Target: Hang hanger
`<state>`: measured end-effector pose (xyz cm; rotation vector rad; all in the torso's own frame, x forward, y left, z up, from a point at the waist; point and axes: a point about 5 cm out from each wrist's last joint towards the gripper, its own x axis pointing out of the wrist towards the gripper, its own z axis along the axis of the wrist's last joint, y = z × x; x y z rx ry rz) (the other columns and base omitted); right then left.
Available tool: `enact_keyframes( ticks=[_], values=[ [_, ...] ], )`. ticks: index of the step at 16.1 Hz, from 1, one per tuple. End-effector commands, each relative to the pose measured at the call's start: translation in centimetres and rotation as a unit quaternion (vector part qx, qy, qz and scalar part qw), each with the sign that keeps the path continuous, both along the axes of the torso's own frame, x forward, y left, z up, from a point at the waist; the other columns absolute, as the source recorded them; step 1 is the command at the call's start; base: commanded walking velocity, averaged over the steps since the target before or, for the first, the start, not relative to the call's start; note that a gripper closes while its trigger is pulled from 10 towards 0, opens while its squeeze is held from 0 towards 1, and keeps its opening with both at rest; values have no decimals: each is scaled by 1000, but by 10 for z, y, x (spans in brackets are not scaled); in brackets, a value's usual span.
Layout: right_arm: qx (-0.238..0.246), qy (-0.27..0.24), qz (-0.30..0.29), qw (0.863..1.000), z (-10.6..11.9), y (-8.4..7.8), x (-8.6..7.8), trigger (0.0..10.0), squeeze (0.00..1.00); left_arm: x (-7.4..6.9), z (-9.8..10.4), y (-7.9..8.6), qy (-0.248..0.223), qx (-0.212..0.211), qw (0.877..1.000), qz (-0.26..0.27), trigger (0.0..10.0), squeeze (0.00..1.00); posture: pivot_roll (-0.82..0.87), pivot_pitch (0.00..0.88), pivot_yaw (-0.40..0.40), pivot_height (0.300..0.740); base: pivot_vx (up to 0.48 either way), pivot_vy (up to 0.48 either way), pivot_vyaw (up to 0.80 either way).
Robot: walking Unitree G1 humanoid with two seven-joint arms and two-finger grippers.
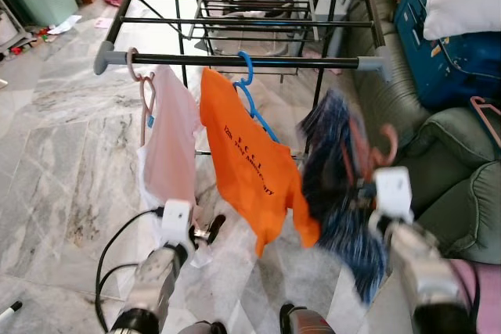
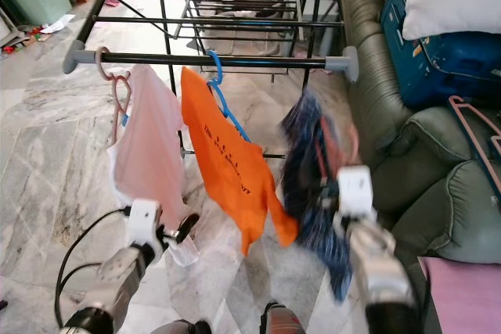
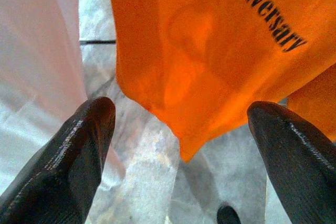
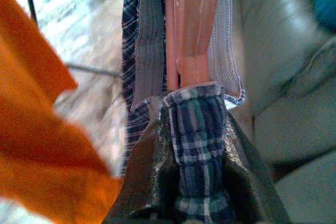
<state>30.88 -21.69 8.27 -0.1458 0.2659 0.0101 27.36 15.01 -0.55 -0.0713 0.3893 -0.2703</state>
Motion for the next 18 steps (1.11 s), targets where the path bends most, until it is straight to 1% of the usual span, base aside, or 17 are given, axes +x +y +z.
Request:
enact_keyframes(
  ticks=[1,2,3,4,5,6,8,9,11,13,15,16,18],
  values=[
    [3,-9,5,1000,11,-1,8,10000,0,0,2,7,-4,7,1000,6,10000,0,-162,204,21,740,0,0,0],
    [2,-11,8,1000,19,-1,16,10000,0,-2,1,9,-3,12,1000,2,10000,0,-160,209,23,740,0,0,0],
    [5,-8,14,1000,28,-1,27,10000,0,-3,3,12,-4,22,1000,-7,10000,0,-152,216,28,740,0,0,0],
    [5,1,22,1000,30,1,33,10000,0,-3,3,13,-5,26,1000,-9,10000,0,-146,222,31,740,0,0,0],
    [-5,19,32,999,32,5,42,10000,0,-4,4,17,-6,30,999,-9,10000,0,-137,230,33,740,0,0,0],
    [-6,26,35,999,32,6,44,10000,0,-5,4,18,-6,31,999,-9,10000,0,-129,235,34,740,0,0,0],
    [4,32,47,998,37,17,54,10000,0,-7,5,21,-7,36,999,-10,10000,0,-111,243,30,740,0,0,0],
    [9,29,62,998,41,27,58,10000,0,-9,5,23,-7,37,999,-8,10000,0,-104,244,28,740,0,0,0],
    [5,9,80,997,53,45,68,10000,0,-11,6,24,-9,35,999,-5,10000,0,-91,243,23,740,0,0,0],
    [-1,-2,81,997,59,49,72,10000,0,-12,6,24,-9,34,999,-4,10000,0,-89,242,20,740,0,0,0],
    [-13,-32,88,995,77,58,79,10000,0,-14,6,25,-9,34,999,0,10000,0,-87,243,18,740,0,0,0],
    [-33,-49,87,994,86,59,81,10000,0,-15,7,25,-8,34,999,2,10000,0,-88,244,18,740,0,0,0],
    [-36,-61,78,994,97,56,86,10000,0,-15,6,23,-7,33,999,0,10000,0,-93,246,18,740,0,0,0]
  ],
)
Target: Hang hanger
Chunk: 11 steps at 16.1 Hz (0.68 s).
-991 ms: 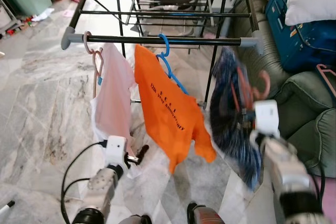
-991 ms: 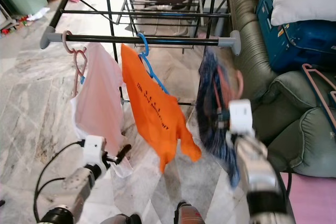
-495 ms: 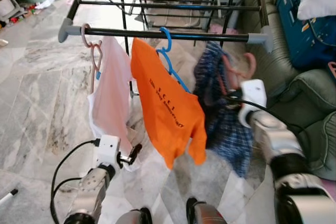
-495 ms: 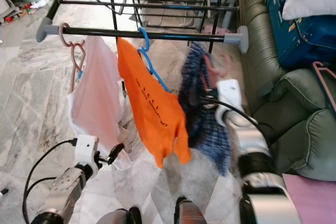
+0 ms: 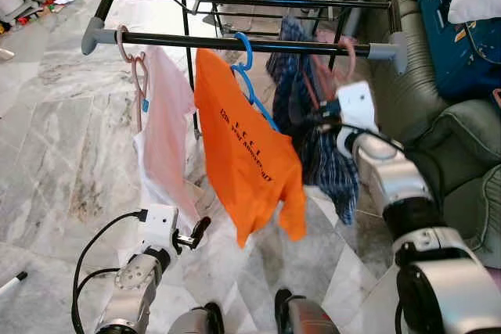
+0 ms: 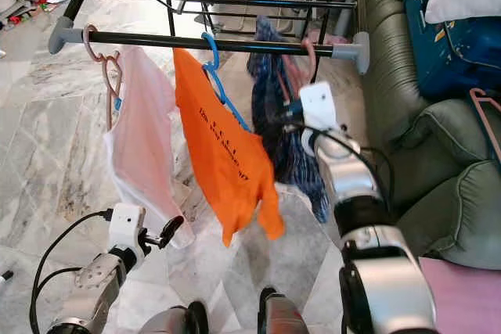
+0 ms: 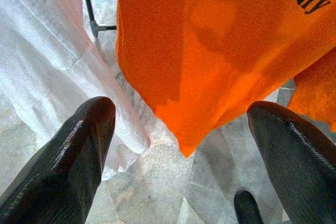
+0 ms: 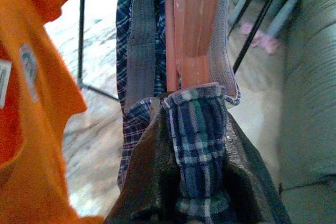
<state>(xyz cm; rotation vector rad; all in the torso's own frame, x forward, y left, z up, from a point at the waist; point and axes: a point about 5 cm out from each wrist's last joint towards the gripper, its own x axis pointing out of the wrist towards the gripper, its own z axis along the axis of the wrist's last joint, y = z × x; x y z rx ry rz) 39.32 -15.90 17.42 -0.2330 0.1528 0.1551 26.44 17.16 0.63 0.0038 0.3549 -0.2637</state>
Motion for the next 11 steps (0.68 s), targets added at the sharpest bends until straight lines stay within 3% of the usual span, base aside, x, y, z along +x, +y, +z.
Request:
enact_keyframes(
  ticks=[1,3,6,11],
  values=[
    [-3,-15,-10,1000,10,-5,4,10000,0,-6,-5,2,16,-1,1000,3,10000,0,-93,246,18,740,0,0,0],
    [-4,-11,-20,1000,17,-9,10,10000,0,-5,-5,0,18,0,1000,-1,10000,0,-100,250,21,740,0,0,0],
    [35,4,-38,999,22,-11,17,10000,0,-2,-6,-1,23,1,1000,-1,10000,0,-99,250,19,740,0,0,0],
    [107,57,-47,992,12,1,19,10000,0,-4,-7,-3,26,1,1000,3,10000,0,-95,247,5,740,0,0,0]
  ],
)
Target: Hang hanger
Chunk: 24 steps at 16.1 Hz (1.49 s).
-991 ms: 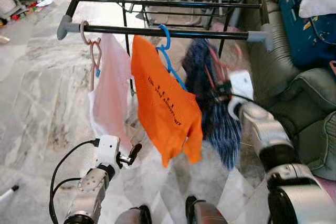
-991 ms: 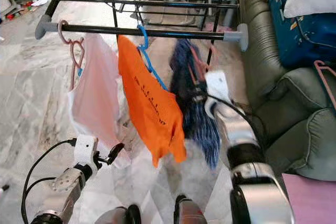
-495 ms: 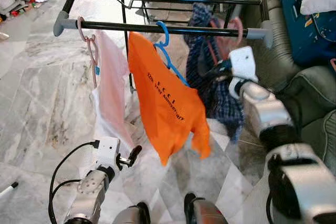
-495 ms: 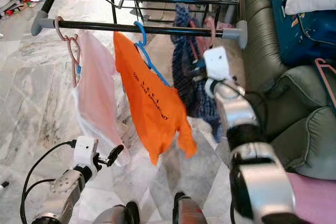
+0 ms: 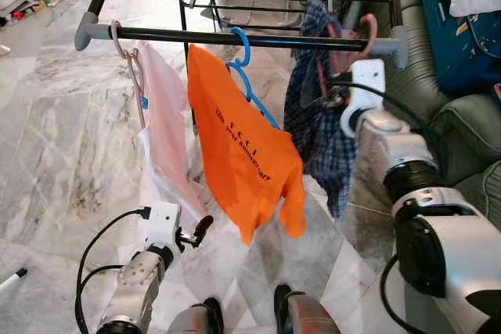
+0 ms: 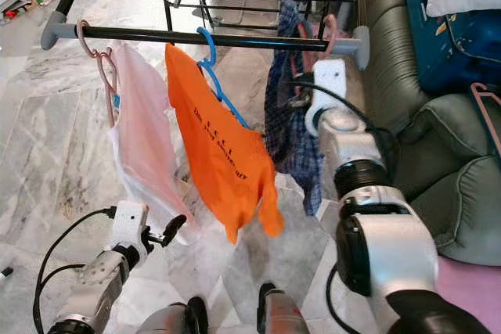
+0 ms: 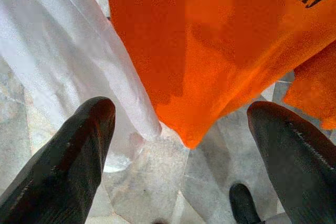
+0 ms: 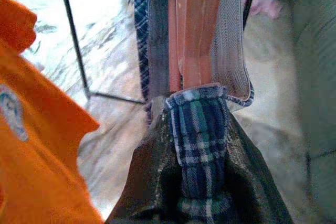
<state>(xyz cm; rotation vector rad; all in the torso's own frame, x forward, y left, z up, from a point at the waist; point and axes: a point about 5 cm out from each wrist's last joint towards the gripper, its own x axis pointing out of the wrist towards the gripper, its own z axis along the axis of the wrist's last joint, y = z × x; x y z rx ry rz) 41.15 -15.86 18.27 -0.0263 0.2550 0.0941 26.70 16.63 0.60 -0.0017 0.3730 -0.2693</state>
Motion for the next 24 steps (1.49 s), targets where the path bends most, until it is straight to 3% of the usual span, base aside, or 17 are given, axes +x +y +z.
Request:
enact_keyframes(
  ticks=[1,5,8,9,10,13,19,24],
  values=[
    [11,10,-1,1000,-1,3,0,10000,0,-7,-7,1,17,2,1000,6,10000,0,-95,247,5,740,0,0,0],
    [-12,47,32,998,-25,20,-6,10000,0,-5,-6,-3,16,0,1000,7,10000,0,-99,245,2,740,0,0,0],
    [-10,46,21,999,-30,21,-7,10000,0,-5,-6,-5,19,-2,1000,6,10000,0,-104,244,1,740,0,0,0],
    [-9,45,18,999,-31,20,-7,10000,788,-5,-6,-6,20,-2,1000,6,10000,0,-105,243,0,740,0,0,0],
    [-35,34,7,999,-31,15,-7,10000,1000,-4,-6,-6,21,-3,1000,6,10000,0,-106,242,0,740,0,0,0],
    [-78,2,-6,997,-34,3,-10,10000,1000,-1,-5,-8,22,-8,1000,9,10000,0,-106,234,-3,740,0,0,0],
    [-72,-75,-44,994,-39,-17,-22,10000,1000,3,-5,-10,30,-9,999,15,10000,0,-126,216,5,740,0,0,0],
    [-60,-154,-65,984,-49,-24,-56,10000,1000,8,-5,-12,36,-5,999,17,10000,0,-152,206,18,740,0,0,0]
  ],
)
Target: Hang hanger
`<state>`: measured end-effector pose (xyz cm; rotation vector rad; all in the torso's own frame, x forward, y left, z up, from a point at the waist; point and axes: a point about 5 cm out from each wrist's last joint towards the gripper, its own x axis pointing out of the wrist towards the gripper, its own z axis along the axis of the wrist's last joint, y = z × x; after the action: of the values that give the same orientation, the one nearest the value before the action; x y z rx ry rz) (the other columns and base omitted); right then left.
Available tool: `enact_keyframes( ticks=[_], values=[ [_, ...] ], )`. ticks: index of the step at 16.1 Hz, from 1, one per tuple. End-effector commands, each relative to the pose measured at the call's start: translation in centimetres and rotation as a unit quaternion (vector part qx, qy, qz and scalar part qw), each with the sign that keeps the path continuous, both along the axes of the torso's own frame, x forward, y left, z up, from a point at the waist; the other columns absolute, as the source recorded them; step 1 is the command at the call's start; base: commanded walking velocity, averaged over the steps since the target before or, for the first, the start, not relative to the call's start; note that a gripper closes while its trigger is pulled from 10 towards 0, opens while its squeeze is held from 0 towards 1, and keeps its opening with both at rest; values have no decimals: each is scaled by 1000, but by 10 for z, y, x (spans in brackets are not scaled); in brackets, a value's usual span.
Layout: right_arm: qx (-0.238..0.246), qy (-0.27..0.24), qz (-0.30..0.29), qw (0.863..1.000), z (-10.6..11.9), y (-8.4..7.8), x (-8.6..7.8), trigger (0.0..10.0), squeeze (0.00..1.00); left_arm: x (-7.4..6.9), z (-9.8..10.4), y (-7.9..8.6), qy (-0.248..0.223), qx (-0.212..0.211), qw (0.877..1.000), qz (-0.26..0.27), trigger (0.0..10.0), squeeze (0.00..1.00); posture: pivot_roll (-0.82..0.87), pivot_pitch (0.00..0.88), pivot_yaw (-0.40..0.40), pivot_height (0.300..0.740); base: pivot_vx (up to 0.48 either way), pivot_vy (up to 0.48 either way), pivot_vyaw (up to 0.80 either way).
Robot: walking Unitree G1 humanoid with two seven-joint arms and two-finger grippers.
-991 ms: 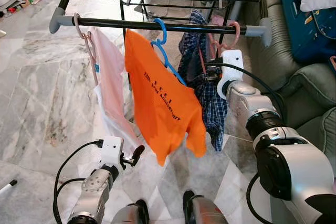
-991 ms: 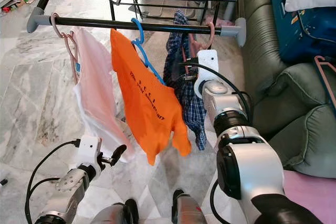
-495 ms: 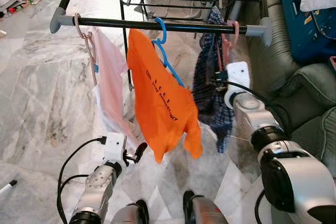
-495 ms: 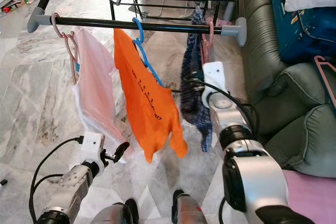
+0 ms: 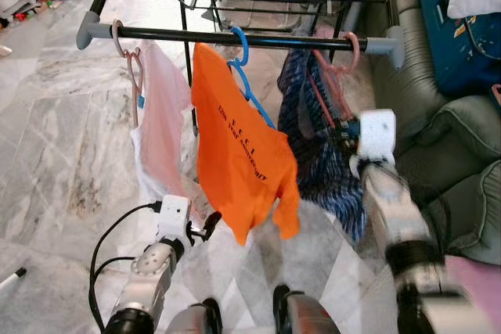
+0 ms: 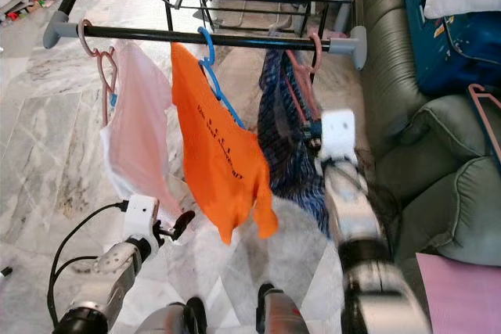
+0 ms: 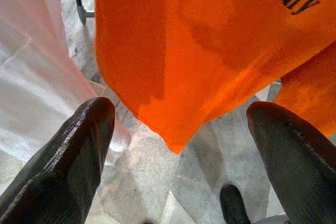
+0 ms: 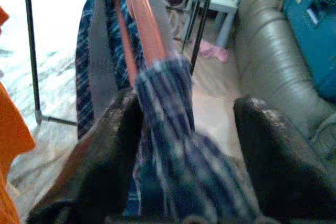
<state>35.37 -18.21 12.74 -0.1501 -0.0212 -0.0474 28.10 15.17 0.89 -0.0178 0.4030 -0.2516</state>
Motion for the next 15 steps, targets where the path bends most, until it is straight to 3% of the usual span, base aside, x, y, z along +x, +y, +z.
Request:
enact_keyframes(
  ticks=[1,6,9,15],
  values=[
    [-1,-23,-7,1000,5,-3,-4,10000,1000,-5,-7,2,18,3,1000,6,10000,0,-158,206,24,740,0,0,0],
    [-16,-24,-49,998,-18,-22,-50,10000,1000,3,2,8,-17,28,999,22,10000,0,-186,197,50,740,0,0,0],
    [-2,29,-50,998,-58,-11,-80,10000,1000,-2,-8,15,5,37,999,36,10000,0,-202,192,57,740,0,0,0],
    [-3,47,-42,998,-72,12,-99,10000,1000,-1,-11,14,9,37,998,46,10000,0,-203,186,51,740,0,0,0]
  ],
)
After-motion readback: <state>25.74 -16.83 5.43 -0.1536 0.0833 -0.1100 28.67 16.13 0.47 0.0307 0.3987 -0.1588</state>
